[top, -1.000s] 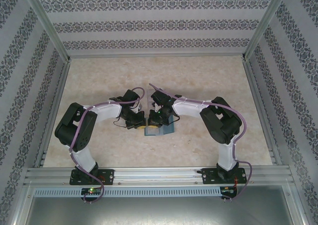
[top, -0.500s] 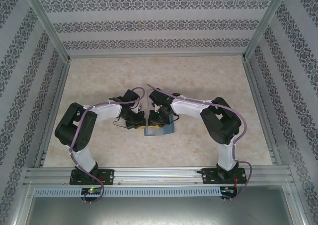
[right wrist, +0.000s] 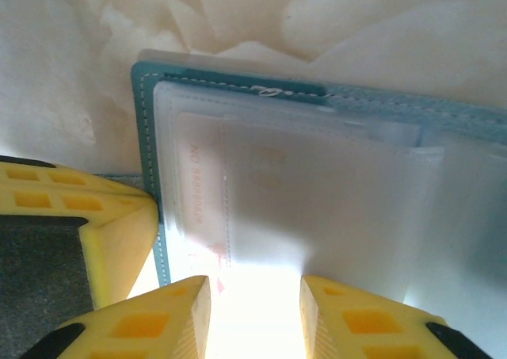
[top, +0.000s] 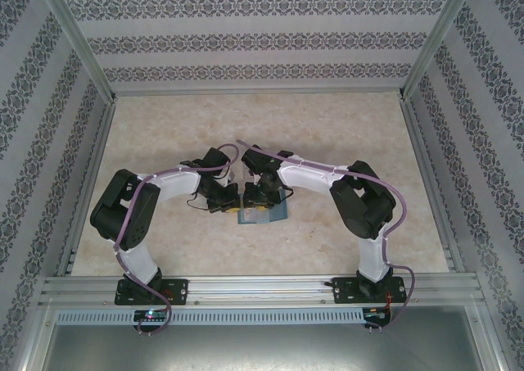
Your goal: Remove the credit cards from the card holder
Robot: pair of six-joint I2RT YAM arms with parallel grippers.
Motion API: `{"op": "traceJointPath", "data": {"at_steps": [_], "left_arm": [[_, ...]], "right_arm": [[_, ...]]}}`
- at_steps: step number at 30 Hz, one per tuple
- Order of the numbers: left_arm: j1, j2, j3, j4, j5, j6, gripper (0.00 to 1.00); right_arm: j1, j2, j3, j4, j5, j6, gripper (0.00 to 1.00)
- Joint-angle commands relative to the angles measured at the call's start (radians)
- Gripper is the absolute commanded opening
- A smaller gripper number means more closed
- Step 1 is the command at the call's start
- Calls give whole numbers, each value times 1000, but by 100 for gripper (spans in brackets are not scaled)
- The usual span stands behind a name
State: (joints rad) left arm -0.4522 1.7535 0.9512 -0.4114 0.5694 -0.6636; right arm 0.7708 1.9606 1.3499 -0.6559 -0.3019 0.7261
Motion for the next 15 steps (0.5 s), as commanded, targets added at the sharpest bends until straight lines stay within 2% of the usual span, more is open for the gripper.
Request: {"op": "traceJointPath", "data": {"at_steps": [1, 15], "left_arm": [[-12, 24, -1, -32, 6, 15, 2], [-11, 22, -3, -34, 5, 14, 2]], "right_arm": [[15, 21, 31, -63, 53, -26, 37], [27, 41, 63, -115, 98, -47, 49]]}}
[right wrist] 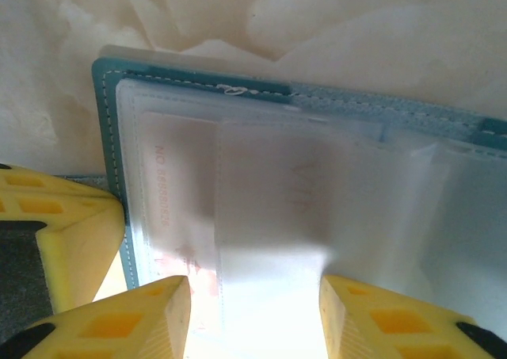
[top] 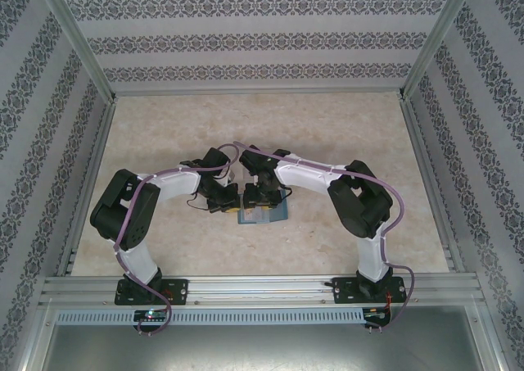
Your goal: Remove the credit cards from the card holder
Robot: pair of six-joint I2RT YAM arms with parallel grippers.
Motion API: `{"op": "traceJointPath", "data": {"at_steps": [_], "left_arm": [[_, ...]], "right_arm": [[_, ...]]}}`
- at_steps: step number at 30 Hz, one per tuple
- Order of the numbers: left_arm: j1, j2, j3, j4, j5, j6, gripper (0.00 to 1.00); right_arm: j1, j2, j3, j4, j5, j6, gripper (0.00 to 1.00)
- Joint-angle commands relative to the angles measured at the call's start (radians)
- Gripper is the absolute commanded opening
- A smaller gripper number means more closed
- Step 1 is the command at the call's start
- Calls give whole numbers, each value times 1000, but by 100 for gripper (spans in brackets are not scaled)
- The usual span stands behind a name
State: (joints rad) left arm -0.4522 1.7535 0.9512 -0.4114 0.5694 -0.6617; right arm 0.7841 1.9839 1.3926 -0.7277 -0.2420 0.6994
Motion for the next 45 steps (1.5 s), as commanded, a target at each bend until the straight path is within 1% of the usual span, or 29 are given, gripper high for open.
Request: {"op": "traceJointPath", "data": {"at_steps": [1, 10, 15, 27, 33, 40, 45], "left_arm": [[-11, 22, -3, -34, 5, 11, 2], [-12, 24, -1, -35, 4, 12, 2], [-11, 26, 0, -34, 5, 10, 2], [-11, 26, -1, -36, 5, 13, 2], [-11, 27, -3, -33, 6, 11, 2], [-12, 29, 4, -38, 7, 15, 2], [-12, 32, 10, -39, 9, 16, 2]], "right_arm": [[15, 18, 22, -47, 41, -23, 50], [18, 18, 34, -67, 67, -29, 57], [17, 24, 36, -64, 64, -26, 57], [17, 42, 34, -46, 49, -15, 50], [18, 33, 32, -44, 51, -12, 39], [16, 17, 37, -50, 58, -10, 33], [13, -10, 36, -56, 69, -11, 27]]}}
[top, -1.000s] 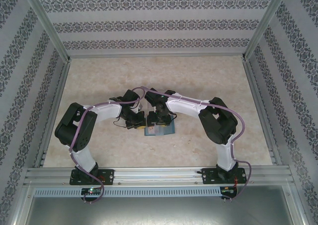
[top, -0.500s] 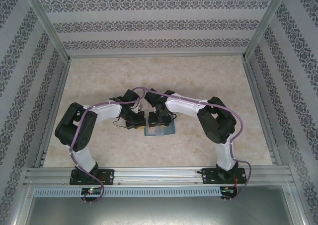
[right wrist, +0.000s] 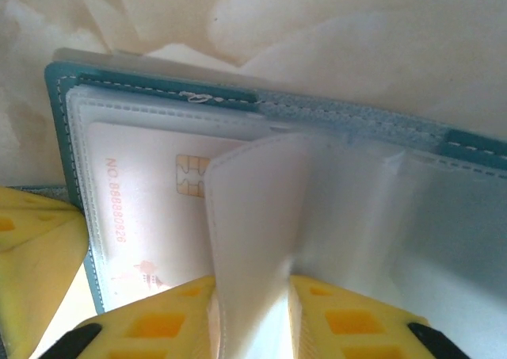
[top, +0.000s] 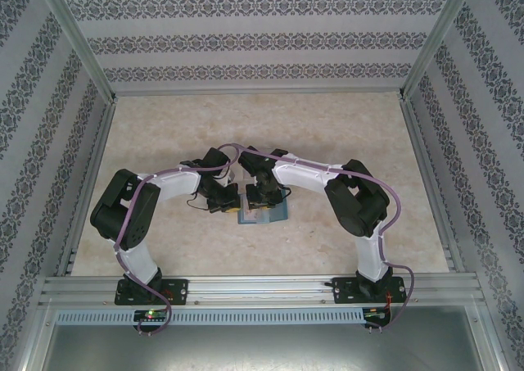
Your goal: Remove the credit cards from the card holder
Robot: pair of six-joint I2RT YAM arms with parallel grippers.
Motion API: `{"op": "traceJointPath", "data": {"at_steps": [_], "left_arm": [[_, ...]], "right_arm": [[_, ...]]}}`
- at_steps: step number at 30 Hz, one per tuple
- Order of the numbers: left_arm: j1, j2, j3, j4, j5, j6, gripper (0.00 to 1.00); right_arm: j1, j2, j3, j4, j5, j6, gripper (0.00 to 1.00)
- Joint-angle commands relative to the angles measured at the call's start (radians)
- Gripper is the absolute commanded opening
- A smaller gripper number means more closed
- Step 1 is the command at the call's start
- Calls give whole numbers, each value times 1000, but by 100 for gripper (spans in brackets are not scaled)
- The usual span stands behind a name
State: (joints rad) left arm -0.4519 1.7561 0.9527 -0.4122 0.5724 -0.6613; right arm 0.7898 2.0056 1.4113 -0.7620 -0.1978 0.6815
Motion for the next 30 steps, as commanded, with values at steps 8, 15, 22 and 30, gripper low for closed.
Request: {"op": "traceJointPath", "data": {"at_steps": [8, 15, 22, 30], "left_arm": [[-12, 29, 18, -52, 2, 22, 2], [-13, 32, 21, -54, 3, 20, 2], [-13, 34, 25, -57, 2, 20, 2], [-12, 40, 27, -59, 2, 22, 2]], "right_arm": [[3, -60, 18, -26, 25, 11, 17], [1, -84, 17, -27, 30, 9, 8], [-2, -103, 11, -26, 26, 12, 4], [-12, -137, -9, -22, 14, 19, 4]]}}
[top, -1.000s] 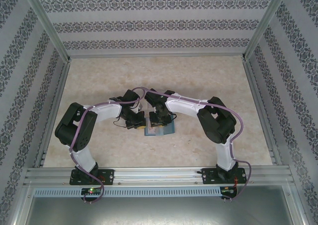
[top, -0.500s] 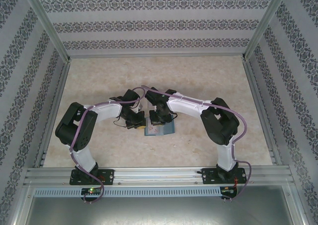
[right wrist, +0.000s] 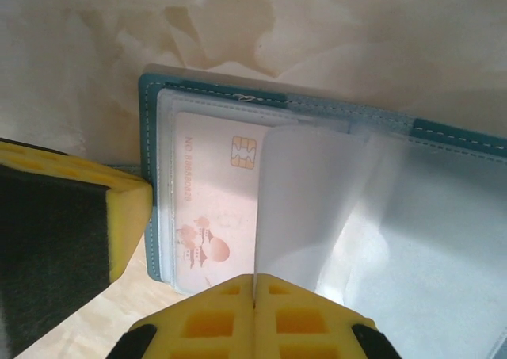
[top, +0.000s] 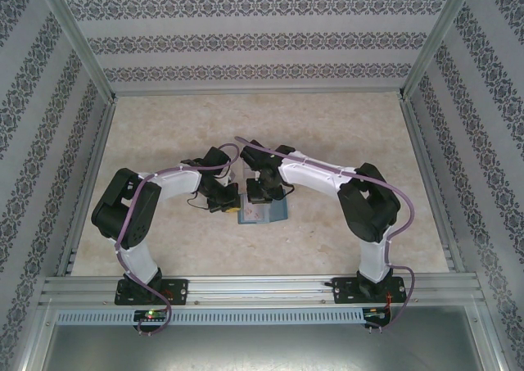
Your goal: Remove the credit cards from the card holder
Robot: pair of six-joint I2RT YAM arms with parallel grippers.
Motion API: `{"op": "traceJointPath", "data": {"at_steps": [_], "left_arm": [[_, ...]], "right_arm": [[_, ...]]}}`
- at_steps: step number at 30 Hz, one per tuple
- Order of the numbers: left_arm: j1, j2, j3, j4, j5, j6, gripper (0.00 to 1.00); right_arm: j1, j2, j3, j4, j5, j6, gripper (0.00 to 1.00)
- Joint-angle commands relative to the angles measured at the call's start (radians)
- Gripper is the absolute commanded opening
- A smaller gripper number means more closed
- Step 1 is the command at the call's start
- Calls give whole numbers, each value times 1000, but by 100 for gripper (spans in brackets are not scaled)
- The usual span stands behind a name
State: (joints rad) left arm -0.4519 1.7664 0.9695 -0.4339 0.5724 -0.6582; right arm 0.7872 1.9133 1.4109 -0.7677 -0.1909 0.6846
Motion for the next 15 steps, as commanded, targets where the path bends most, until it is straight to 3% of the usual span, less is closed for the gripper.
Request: {"op": "traceJointPath", "data": {"at_steps": [1, 15], "left_arm": [[-12, 29, 10, -38, 2, 19, 2], [-11, 35, 12, -40, 3, 22, 2]], "right_arm": [[-9, -50, -11, -19, 9, 15, 4], [-36, -82, -45, -59, 51, -5, 5]]}}
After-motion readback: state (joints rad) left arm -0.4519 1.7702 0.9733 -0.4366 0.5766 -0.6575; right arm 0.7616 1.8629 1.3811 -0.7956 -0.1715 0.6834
